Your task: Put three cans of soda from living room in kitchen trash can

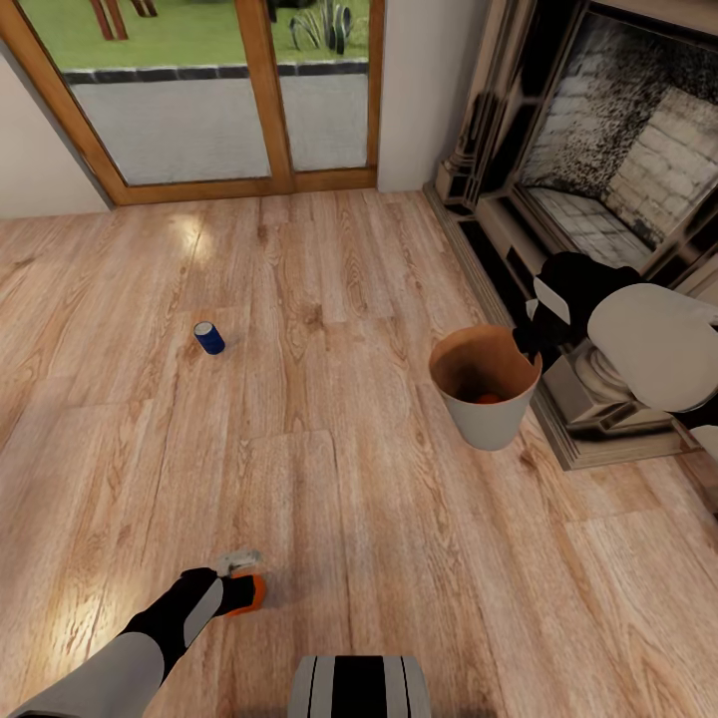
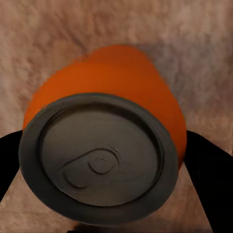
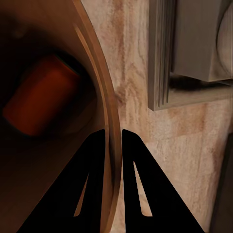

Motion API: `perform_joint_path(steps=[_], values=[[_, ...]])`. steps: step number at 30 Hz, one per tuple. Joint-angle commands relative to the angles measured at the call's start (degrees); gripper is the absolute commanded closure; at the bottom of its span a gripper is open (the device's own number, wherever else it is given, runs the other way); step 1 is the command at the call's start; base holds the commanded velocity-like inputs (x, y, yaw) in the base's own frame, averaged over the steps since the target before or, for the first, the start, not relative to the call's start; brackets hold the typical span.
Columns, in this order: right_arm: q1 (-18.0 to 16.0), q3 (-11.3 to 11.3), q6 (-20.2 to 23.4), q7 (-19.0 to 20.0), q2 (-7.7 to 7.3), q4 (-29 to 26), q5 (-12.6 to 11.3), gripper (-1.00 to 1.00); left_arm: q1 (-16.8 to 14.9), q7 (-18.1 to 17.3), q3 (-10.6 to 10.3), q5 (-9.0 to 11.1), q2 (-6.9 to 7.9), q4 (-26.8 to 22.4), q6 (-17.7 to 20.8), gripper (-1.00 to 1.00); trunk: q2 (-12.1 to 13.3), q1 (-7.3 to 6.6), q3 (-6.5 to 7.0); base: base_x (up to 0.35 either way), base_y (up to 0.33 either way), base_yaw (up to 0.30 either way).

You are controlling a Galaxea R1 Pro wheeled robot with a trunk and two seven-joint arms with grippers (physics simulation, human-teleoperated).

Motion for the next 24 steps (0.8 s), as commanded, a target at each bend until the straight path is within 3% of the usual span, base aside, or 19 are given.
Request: perform_joint_path(steps=[1,8,24], values=[[0.0,0.0,0.0,0.1,0.00,0.0,-0.2,1.00,0.0,0.0,0.0,-0.1,0.00,0.0,0.0,1.00,0.0,-0.01,0.01,0.000,0.000,0.000],[0.0,0.1,0.0,0.1,-0.03,0.1,-0.1,1.00,0.0,-0.2,-0.1,0.1,0.01,-0.1,-0.2,1.00,0.0,-0.01,0.01,0.000,0.000,0.000],[0.1,0.3,0.0,0.1,0.35,0.1,-0.1,1.00,0.1,-0.8,-0.5,0.1,0.08,-2.9,-0.2,1.00,6.4,-3.52,2.88,0.000,0.000,0.000]])
